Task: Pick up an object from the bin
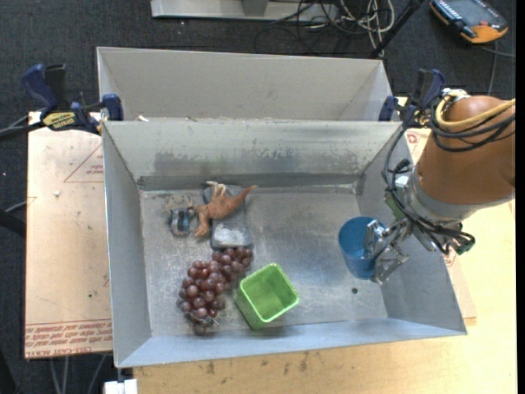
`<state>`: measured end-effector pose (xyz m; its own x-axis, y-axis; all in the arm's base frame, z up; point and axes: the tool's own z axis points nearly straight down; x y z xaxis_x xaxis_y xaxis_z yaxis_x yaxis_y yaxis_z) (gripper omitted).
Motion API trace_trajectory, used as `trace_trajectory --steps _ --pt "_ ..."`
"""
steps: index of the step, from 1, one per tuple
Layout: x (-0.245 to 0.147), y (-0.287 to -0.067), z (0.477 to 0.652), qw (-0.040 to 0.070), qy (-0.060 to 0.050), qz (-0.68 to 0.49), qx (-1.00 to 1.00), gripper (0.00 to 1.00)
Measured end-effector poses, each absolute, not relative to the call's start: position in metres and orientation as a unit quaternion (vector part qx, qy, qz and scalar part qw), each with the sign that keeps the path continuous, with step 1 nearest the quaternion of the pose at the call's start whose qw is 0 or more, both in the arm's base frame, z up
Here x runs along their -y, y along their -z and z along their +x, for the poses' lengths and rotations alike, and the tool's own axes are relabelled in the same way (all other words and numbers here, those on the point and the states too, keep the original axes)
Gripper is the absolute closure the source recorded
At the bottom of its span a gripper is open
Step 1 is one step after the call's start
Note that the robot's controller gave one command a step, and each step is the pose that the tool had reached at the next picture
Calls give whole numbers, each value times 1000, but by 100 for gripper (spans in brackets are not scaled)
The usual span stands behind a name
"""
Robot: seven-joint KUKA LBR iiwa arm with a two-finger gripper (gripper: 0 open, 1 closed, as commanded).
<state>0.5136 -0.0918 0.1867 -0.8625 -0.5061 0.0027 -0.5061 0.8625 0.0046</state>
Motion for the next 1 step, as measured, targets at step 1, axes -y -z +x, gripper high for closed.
trace_trajectory --steps 1 --pt "105 -219 506 -1 0 254 967 100"
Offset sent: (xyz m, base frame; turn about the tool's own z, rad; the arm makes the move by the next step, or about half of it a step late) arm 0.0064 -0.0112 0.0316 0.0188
